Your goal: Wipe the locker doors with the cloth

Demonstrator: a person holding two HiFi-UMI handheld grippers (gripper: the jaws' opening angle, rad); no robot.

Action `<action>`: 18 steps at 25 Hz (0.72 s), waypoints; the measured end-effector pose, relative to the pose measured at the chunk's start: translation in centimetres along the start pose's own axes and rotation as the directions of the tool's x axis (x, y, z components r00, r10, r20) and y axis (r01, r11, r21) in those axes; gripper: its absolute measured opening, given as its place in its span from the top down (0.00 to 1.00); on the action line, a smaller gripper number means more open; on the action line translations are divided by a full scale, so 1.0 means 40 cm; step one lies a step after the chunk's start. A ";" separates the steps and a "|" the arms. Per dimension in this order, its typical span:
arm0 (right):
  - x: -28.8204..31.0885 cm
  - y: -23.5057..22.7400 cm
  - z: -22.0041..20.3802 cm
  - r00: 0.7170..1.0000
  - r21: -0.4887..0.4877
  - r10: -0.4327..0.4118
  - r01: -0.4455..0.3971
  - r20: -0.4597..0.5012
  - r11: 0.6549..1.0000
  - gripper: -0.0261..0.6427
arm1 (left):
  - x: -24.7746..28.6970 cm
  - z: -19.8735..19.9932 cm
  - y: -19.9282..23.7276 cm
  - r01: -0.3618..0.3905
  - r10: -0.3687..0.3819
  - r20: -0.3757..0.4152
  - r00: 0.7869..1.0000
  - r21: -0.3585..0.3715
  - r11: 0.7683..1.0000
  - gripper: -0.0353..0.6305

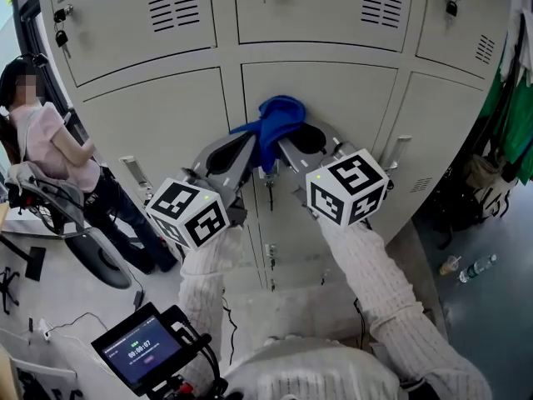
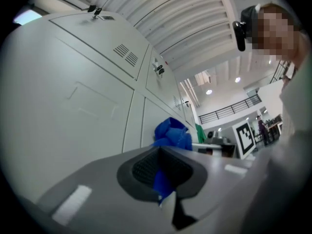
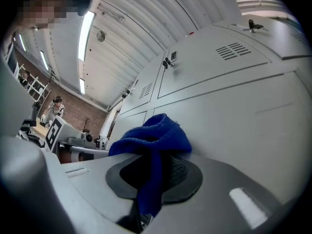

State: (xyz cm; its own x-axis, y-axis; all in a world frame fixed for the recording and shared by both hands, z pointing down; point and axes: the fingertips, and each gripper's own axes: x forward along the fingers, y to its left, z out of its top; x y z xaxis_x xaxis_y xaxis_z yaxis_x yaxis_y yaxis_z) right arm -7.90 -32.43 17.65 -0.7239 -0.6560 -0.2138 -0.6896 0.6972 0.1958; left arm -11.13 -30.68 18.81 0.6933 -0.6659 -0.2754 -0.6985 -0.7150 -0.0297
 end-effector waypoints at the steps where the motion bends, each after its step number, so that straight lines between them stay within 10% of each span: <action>1: -0.003 0.001 -0.015 1.000 0.016 0.002 -0.002 -0.002 1.000 0.89 | -0.002 -0.018 0.001 -0.004 0.004 -0.008 1.000 -0.012 1.000 0.94; 18: -0.072 0.014 -0.243 0.994 0.191 -0.014 0.034 -0.106 0.981 0.89 | -0.058 -0.267 -0.025 -0.016 -0.014 -0.162 0.987 -0.181 0.983 0.94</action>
State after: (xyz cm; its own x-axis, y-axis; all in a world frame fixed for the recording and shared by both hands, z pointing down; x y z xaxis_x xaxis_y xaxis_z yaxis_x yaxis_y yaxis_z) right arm -6.41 -32.99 27.69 -0.7123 -0.6926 -0.1136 -0.6973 0.7168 0.0021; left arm -10.14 -30.68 29.72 0.7224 -0.6817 -0.1157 -0.6659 -0.7310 0.1492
